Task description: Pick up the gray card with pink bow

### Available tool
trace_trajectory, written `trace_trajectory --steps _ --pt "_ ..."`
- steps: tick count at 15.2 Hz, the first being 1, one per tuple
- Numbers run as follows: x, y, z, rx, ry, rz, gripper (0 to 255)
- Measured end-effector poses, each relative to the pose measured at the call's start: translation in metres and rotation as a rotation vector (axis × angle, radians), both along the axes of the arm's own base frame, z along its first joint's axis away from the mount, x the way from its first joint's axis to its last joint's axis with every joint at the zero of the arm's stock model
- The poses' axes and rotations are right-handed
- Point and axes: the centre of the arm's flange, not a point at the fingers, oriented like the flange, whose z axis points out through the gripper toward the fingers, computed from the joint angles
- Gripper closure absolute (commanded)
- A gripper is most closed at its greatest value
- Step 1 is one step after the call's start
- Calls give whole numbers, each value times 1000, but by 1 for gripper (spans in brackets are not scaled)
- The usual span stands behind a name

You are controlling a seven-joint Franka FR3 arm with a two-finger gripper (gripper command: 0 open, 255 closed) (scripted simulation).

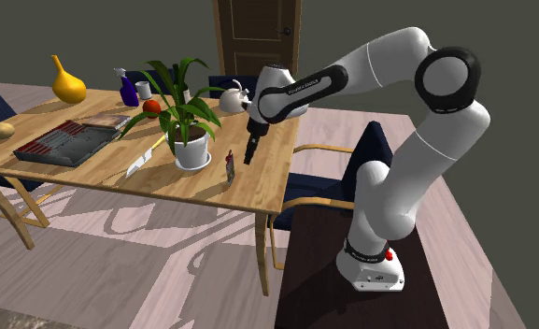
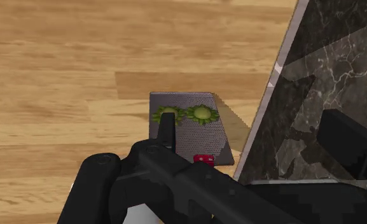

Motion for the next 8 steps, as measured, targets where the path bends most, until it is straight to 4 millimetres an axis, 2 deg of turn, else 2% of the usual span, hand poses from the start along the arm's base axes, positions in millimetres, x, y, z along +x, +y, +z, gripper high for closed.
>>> trace_trajectory --steps 6,8 --pt "46 -50 -42 48 -93 69 0" --pt "52 -58 -50 56 -115 79 0"
